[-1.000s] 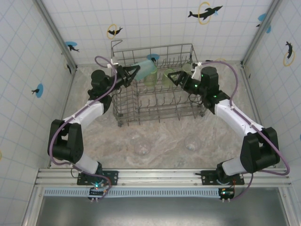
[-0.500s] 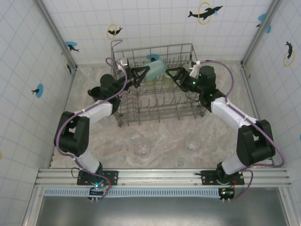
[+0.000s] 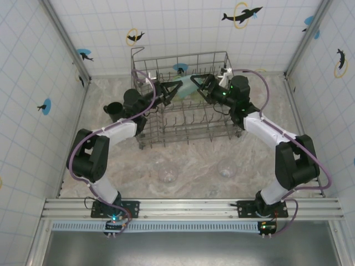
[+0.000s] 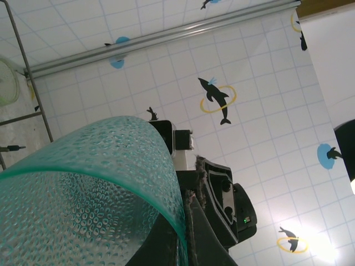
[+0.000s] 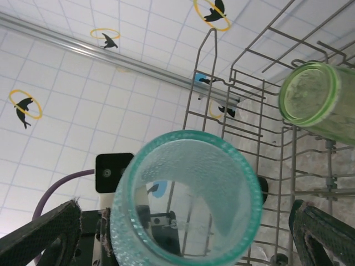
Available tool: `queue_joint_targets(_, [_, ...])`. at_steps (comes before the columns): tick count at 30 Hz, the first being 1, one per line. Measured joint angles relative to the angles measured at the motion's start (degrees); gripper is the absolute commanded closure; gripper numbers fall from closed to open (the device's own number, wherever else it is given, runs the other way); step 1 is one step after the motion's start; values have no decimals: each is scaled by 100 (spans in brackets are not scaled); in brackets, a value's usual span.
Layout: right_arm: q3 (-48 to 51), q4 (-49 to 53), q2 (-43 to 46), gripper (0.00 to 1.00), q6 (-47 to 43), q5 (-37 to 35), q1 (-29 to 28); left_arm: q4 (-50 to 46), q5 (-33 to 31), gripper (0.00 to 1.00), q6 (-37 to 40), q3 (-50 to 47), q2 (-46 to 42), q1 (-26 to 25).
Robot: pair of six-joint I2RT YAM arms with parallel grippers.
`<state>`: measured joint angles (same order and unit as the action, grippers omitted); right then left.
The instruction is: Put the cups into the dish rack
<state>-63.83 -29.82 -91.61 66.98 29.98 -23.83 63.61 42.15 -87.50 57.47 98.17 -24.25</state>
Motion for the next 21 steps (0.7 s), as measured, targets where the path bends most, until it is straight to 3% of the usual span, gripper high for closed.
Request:
queue_joint_targets(4, [-94,-131,-76,11,87,-17,-76,39,-33,100,0,2,44,-146])
queue_joint_targets(11, [-98,-457,-341,51,402,-11,-98,122,-74,100,-46,2,85,-184])
queue_joint_targets(12, [-98,-470,-350,55,426,-11,-98,127,-83,96,-61,2,87,-186])
queue_joint_targets(14, [-98,-487,-350,58,437,-15,-101,153,-85,84,-81,2,87,-186])
queue_joint_targets(17, [-98,-511,-350,59,433,-13,-120,157,-85,80,-103,2,85,-197])
queue_joint_targets(19, [-98,-503,-350,59,393,-22,-129,133,-122,66,-31,2,83,-197])
queue_joint_targets(21, [-98,-487,-345,59,341,-42,-129,-37,-170,61,92,4,63,-197])
